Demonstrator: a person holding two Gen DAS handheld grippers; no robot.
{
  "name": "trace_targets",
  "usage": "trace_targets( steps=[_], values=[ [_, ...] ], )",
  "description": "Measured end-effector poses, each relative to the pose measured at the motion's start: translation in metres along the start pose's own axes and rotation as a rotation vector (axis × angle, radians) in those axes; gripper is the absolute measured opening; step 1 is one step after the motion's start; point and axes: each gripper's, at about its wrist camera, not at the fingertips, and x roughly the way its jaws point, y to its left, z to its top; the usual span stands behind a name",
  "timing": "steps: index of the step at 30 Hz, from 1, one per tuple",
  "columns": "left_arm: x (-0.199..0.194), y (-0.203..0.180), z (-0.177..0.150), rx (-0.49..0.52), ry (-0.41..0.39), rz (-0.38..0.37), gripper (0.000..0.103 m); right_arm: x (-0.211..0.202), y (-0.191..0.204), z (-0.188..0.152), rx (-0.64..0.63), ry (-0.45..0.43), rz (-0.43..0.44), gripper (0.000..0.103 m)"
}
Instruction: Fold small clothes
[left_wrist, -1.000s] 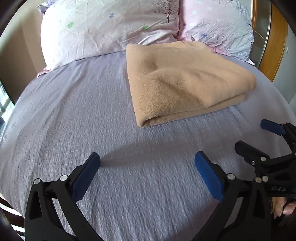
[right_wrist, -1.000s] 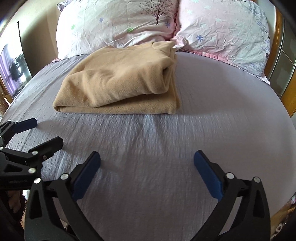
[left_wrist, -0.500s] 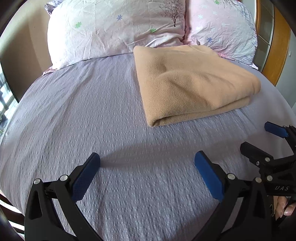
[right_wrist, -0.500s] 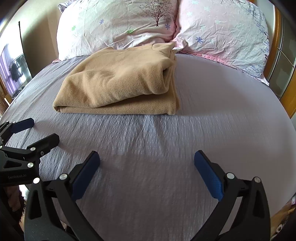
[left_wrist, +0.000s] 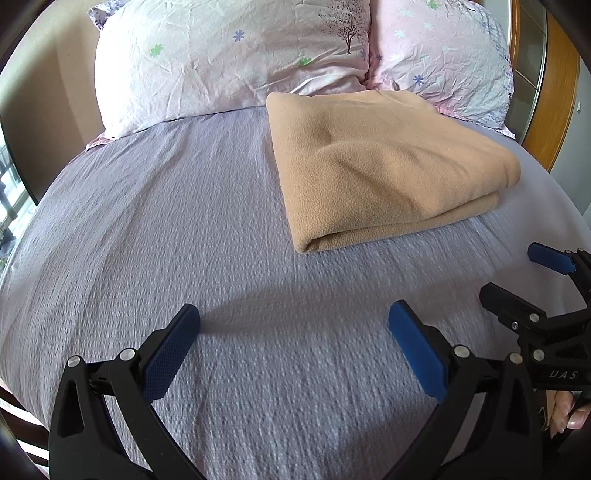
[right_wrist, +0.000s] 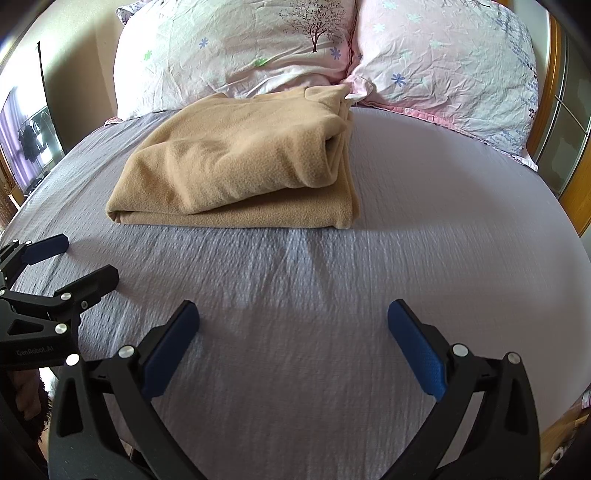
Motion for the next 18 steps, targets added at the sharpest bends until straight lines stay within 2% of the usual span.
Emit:
trace_targets(
  steps=[18],
  values=[
    [-0.0001,0.0006,0.0011,-0.004,-0.001,0.001,0.102,0.0,0.0006,-0.0003,0.002,0.0,-0.002,0.101]
  ],
)
